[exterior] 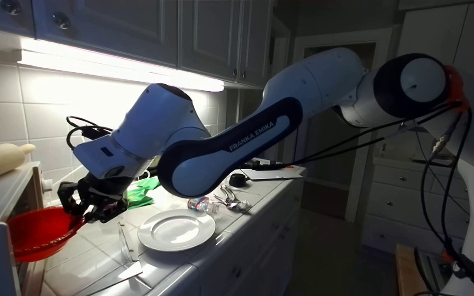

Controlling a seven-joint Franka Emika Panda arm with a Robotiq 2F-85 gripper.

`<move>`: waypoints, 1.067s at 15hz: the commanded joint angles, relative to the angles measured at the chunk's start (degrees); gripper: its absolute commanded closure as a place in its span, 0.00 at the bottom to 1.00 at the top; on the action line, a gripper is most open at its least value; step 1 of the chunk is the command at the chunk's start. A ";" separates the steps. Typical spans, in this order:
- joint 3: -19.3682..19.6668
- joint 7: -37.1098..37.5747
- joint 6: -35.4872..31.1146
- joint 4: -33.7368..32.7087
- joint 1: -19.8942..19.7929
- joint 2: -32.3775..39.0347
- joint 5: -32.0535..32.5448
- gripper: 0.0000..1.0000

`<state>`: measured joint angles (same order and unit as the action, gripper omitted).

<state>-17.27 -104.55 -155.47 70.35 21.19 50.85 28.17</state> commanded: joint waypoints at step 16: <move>1.05 -5.09 5.02 -11.81 4.23 6.52 -3.72 0.98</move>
<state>-17.06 -106.72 -152.15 62.90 23.80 55.17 27.14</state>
